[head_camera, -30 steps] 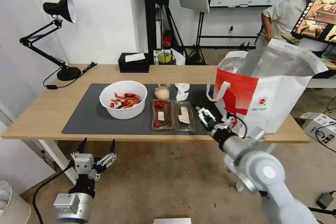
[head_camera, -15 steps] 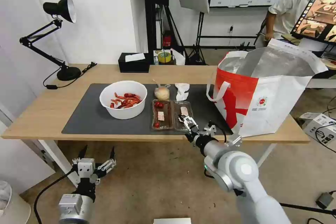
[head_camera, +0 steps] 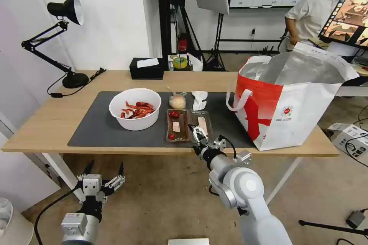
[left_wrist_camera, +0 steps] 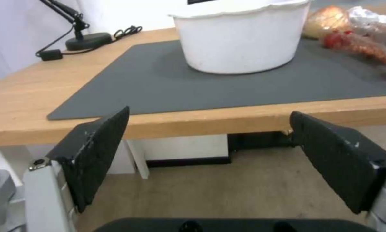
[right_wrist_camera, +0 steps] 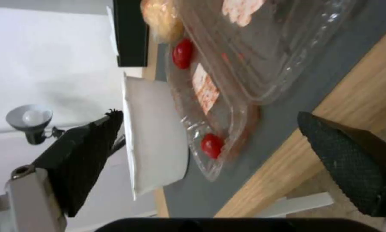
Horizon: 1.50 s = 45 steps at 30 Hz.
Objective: Pick up the trash from the table and place it into the takeout bag.
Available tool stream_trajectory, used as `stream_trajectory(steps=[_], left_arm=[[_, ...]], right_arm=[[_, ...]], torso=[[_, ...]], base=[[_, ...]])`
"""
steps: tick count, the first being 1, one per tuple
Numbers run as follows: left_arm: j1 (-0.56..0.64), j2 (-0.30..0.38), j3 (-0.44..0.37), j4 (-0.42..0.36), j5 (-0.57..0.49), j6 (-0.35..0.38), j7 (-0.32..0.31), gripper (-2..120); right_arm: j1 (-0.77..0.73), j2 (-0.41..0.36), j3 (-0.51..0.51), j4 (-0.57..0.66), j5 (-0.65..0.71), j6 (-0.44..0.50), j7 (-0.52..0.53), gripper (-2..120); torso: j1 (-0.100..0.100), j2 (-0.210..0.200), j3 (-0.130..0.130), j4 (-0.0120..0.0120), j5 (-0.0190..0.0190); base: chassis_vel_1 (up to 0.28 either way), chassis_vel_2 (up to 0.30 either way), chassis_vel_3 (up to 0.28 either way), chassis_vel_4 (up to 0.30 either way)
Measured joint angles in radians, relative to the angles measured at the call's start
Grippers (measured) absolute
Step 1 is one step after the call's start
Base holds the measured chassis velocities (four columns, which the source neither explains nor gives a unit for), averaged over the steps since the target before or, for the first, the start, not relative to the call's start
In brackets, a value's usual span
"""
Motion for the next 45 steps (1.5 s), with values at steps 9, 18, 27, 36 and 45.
stream_trajectory(steps=[9, 18, 27, 36, 45], left_arm=[[0.002, 0.013, -0.002, 0.016, -0.007, -0.018, -0.001, 100], [0.005, 0.018, -0.003, 0.016, -0.008, -0.018, -0.001, 100], [0.008, 0.015, -0.004, 0.017, -0.01, -0.018, -0.001, 100], [0.012, 0.013, -0.004, 0.014, -0.01, -0.018, -0.001, 100], [0.017, 0.011, -0.005, 0.01, -0.009, -0.018, -0.002, 100]], right_arm=[[0.005, 0.029, 0.007, -0.02, -0.007, 0.001, -0.018, 100], [0.018, 0.046, -0.006, -0.02, -0.013, 0.002, -0.018, 100], [0.025, 0.047, -0.005, -0.046, -0.019, 0.006, -0.018, 100], [0.031, 0.047, 0.008, -0.058, -0.016, 0.011, -0.025, 100], [0.037, 0.047, 0.01, -0.071, -0.012, 0.012, -0.033, 100]], torso=[[0.0, 0.0, 0.0, 0.0, 0.0], [0.0, 0.0, 0.0, 0.0, 0.0], [0.0, 0.0, 0.0, 0.0, 0.0001], [0.0, 0.0, 0.0, 0.0, 0.0001], [0.0, 0.0, 0.0, 0.0, 0.0001]], base=[[0.0, 0.0, 0.0, 0.0], [0.0, 0.0, 0.0, 0.0], [0.0, 0.0, 0.0, 0.0], [0.0, 0.0, 0.0, 0.0], [0.0, 0.0, 0.0, 0.0]])
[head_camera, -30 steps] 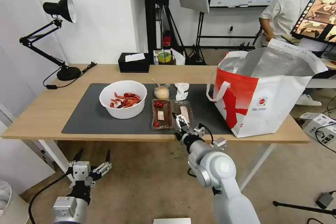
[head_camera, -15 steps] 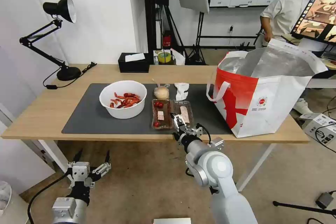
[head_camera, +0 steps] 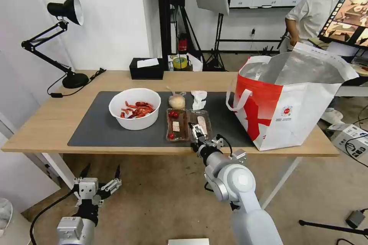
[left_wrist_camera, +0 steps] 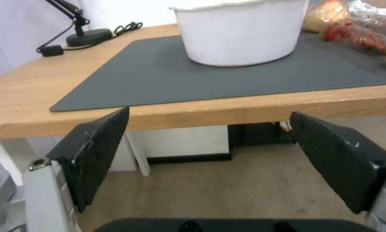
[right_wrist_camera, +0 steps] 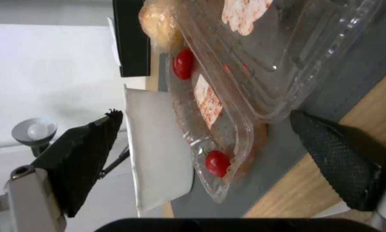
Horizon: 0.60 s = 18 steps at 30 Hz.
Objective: Pick up the trash from the table and place it into the takeout bag.
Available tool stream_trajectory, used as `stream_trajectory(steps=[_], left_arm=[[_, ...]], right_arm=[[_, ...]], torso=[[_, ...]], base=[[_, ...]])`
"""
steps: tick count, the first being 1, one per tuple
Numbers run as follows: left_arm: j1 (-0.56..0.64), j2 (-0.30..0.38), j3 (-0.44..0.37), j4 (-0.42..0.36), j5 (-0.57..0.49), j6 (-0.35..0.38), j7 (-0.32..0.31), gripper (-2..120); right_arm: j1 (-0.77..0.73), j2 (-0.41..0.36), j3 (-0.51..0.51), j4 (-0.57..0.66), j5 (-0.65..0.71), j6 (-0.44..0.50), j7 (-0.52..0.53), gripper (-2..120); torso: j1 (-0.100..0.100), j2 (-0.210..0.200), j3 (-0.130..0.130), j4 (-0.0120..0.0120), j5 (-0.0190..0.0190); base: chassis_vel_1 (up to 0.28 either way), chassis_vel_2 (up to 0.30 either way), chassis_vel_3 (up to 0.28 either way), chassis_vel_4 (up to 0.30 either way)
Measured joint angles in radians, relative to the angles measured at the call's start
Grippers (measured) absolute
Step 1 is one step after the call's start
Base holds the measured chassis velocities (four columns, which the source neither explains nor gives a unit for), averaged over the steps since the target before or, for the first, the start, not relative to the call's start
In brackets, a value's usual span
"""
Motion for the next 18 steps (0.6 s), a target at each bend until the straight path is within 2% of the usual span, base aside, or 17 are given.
stream_trajectory(steps=[18], left_arm=[[0.011, -0.009, -0.004, -0.007, 0.004, -0.007, -0.001, 100]], right_arm=[[0.007, 0.0, 0.003, -0.02, -0.015, 0.014, -0.016, 100]], torso=[[0.0, 0.0, 0.0, 0.0002, 0.0001]], base=[[0.0, 0.0, 0.0, 0.0]])
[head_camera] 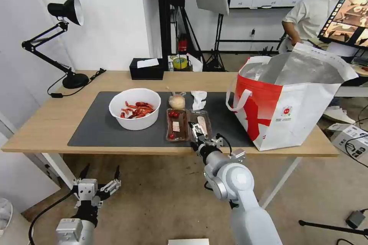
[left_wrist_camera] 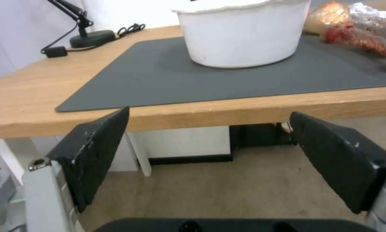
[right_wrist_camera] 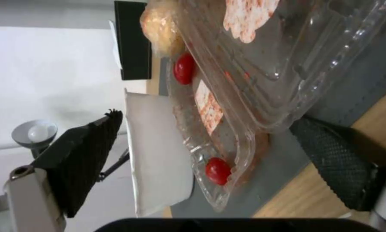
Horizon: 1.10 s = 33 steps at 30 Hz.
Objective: Pick up the trash from the table and place it into the takeout bag.
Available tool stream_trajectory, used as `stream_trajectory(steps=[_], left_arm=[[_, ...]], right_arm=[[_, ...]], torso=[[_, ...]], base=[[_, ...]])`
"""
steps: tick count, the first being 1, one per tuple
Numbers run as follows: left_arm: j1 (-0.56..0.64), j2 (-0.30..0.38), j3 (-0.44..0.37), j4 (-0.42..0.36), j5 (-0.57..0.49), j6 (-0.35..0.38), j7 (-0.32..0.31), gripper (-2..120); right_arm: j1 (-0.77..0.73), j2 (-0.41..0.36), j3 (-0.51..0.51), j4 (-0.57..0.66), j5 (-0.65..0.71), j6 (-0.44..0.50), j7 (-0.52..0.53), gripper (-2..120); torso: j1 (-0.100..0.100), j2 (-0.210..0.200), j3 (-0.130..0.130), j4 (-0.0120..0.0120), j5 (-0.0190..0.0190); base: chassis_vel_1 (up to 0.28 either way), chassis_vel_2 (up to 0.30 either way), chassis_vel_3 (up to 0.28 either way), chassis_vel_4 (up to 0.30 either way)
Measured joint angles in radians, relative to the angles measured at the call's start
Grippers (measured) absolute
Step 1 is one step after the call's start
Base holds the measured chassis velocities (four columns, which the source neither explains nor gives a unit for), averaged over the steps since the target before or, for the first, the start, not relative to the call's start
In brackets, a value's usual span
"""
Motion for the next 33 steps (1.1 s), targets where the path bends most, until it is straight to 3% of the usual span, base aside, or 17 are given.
stream_trajectory(steps=[23, 33], left_arm=[[0.015, -0.016, 0.001, -0.004, 0.008, -0.026, 0.001, 100], [0.024, -0.022, 0.001, -0.013, 0.011, -0.032, 0.001, 100]], right_arm=[[-0.018, -0.001, 0.003, 0.032, -0.09, 0.024, -0.045, 100], [-0.019, -0.002, 0.001, 0.051, -0.215, 0.029, -0.101, 100]], torso=[[0.001, 0.0, 0.0, -0.0003, -0.0001], [0.0, 0.0, 0.0, -0.0002, -0.0001]], base=[[0.0, 0.0, 0.0, 0.0], [0.0, 0.0, 0.0, 0.0]])
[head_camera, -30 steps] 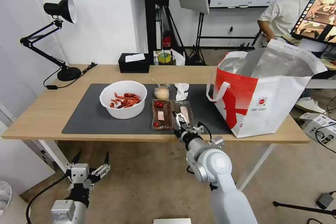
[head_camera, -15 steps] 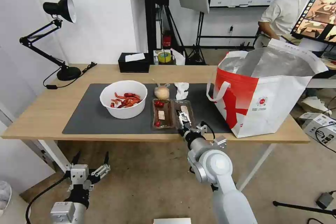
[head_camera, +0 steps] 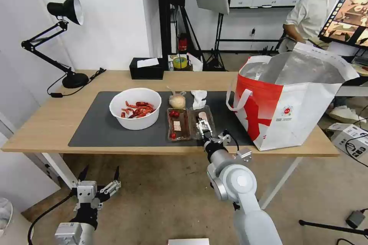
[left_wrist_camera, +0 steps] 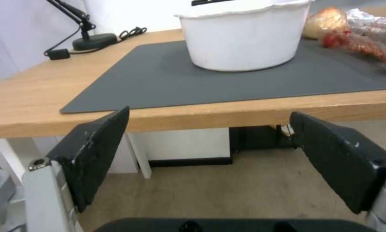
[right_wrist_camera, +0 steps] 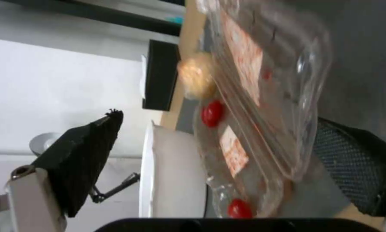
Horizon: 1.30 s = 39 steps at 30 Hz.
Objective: Pick up the trash from the table and place it into the takeout bag.
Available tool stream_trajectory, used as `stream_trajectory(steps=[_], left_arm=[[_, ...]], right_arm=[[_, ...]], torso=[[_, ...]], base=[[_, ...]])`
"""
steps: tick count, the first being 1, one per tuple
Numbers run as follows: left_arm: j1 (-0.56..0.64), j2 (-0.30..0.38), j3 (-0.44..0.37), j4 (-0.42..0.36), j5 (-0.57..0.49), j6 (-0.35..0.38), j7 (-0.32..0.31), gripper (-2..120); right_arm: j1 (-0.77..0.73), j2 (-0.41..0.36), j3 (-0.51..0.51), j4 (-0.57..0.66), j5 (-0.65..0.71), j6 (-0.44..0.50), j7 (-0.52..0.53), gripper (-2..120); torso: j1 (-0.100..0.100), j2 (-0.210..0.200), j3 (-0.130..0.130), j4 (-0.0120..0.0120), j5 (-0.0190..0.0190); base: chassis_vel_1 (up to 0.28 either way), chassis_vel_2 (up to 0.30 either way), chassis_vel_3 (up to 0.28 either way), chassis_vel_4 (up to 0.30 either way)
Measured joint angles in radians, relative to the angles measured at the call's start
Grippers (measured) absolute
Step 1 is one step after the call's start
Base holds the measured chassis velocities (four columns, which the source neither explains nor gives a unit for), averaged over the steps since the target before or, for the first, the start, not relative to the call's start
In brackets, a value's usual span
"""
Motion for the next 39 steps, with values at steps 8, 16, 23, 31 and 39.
stream_trajectory(steps=[8, 16, 23, 31, 39], left_arm=[[0.013, -0.006, -0.01, -0.014, 0.002, -0.013, 0.0, 100], [0.016, -0.009, -0.014, -0.016, 0.002, -0.016, 0.0, 100], [0.019, -0.021, -0.016, -0.015, 0.007, -0.022, 0.001, 100], [0.026, -0.026, -0.023, -0.023, 0.012, -0.032, 0.001, 100], [0.024, -0.015, -0.027, -0.035, 0.007, -0.032, 0.001, 100]], right_arm=[[0.049, -0.031, -0.025, 0.036, -0.073, -0.024, -0.032, 100], [0.116, -0.062, -0.054, 0.015, 0.018, -0.066, -0.005, 100], [0.222, -0.041, -0.117, -0.075, 0.146, -0.164, 0.095, 100], [0.285, -0.003, -0.14, -0.136, 0.173, -0.191, 0.214, 100], [0.317, -0.115, -0.15, -0.12, -0.036, -0.232, 0.007, 100]], torso=[[0.0, 0.0, 0.0, 0.0, 0.0001], [0.0, 0.0, 0.0, 0.0, 0.0], [0.0, 0.0, 0.0, 0.0, 0.0], [0.0, 0.0, 0.0, 0.0001, 0.0], [0.0, 0.0, 0.0, 0.0001, 0.0001]], base=[[0.0, 0.0, 0.0, 0.0], [0.0, 0.0, 0.0, 0.0], [0.0, 0.0, 0.0, 0.0], [0.0, 0.0, 0.0, 0.0], [0.0, 0.0, 0.0, 0.0]])
